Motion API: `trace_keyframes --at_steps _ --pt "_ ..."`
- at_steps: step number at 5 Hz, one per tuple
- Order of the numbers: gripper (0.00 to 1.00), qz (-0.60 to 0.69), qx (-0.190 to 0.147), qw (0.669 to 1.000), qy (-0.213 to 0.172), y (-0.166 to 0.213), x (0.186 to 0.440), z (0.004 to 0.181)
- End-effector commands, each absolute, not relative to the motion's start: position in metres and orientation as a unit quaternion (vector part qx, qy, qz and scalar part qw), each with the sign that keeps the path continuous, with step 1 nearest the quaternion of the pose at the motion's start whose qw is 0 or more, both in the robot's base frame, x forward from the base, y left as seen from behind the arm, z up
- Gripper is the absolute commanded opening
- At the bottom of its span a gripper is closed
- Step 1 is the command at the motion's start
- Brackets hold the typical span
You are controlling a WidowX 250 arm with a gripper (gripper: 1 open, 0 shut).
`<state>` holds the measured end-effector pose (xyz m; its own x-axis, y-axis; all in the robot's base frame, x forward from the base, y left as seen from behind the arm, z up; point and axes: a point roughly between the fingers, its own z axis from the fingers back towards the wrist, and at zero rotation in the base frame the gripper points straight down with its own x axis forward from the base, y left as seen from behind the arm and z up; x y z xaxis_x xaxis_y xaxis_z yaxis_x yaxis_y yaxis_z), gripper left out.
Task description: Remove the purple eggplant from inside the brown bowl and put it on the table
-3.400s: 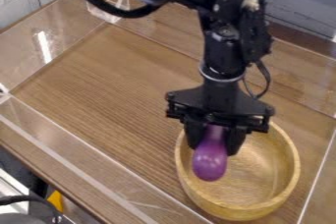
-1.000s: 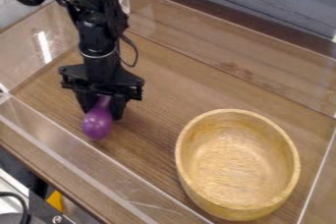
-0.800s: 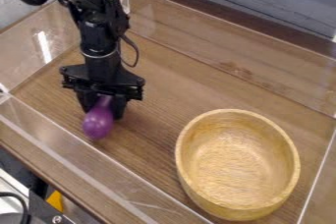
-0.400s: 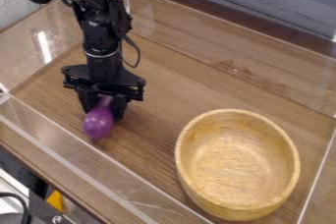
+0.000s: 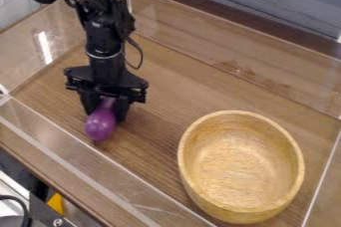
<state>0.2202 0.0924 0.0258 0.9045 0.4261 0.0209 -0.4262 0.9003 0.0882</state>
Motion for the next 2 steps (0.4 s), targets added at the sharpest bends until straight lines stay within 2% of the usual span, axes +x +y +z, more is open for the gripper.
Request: trace_keyframes --at_steps 1,2 --pt "0.0 0.216 0.049 0.975 -0.017 0.0963 0.23 0.0328" --pt "0.0 0.215 0.049 0.975 -0.015 0.0972 0.2301 0.0314"
